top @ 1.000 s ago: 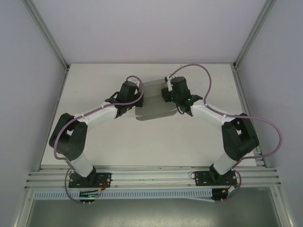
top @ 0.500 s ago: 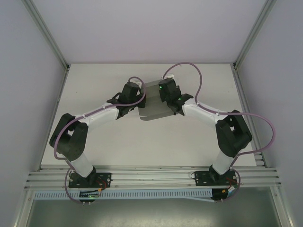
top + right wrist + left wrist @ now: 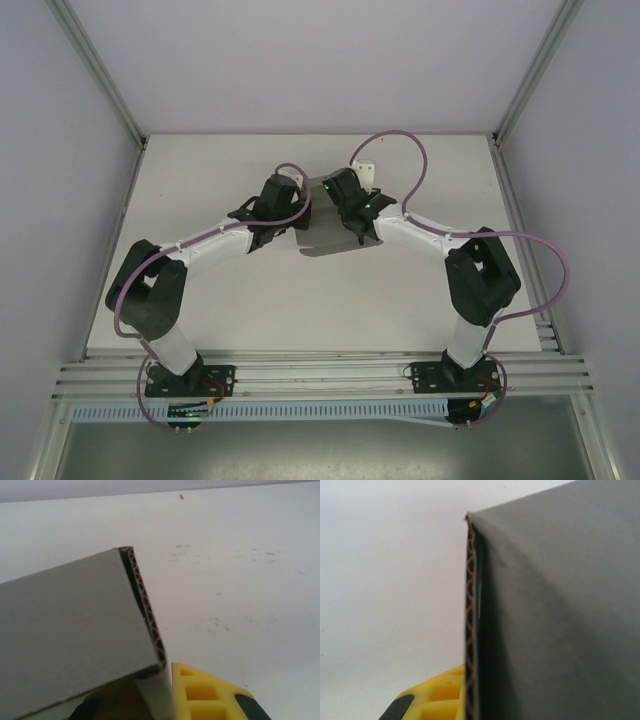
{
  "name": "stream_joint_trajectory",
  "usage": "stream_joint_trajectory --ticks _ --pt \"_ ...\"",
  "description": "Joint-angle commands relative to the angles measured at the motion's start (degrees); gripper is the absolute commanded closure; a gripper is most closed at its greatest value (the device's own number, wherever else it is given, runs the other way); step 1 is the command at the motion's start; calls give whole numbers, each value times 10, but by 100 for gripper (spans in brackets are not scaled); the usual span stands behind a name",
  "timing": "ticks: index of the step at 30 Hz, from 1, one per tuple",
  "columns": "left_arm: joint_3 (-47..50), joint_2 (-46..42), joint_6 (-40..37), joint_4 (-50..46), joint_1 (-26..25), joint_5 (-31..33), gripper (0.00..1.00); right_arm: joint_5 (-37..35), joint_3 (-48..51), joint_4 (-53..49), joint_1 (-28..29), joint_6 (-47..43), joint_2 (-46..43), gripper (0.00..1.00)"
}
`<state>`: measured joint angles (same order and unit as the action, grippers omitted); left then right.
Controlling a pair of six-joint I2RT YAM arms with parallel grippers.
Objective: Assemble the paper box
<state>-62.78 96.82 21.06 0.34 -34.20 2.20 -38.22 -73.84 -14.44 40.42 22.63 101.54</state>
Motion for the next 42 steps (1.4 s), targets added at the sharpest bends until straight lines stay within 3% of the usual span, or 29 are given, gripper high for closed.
stream_joint_trajectory --ticks 1,6,11,13,15,17,19,26,31,36,42 --pt "-8 -34 5 -23 14 21 100 -124 30 52 -56 -161 20 100" --pt "-8 -36 4 -26 14 23 100 -186 88 177 -56 -429 39 100" --pt "-9 -39 7 -29 14 28 100 -199 110 223 -60 -479 32 100" --pt "-9 -40 6 -29 14 27 100 -205 94 192 -62 -425 33 100" --pt "-9 -40 8 -30 14 28 100 -200 54 92 -67 -295 33 100" --pt "-8 -39 9 -30 13 28 100 -155 11 -17 -77 -139 28 100" --pt "-9 -40 11 -35 14 29 100 -108 3 -38 -79 -69 16 100" --pt "-3 -44 10 -29 13 23 100 -48 30 20 -79 -99 -29 100" --pt "-8 -40 8 -30 14 19 100 71 85 83 -79 -189 -73 81" --pt "-11 -33 8 -27 14 7 100 272 140 119 -79 -265 -117 58" --pt "-17 -27 5 -32 14 6 100 296 153 118 -79 -262 -145 34"
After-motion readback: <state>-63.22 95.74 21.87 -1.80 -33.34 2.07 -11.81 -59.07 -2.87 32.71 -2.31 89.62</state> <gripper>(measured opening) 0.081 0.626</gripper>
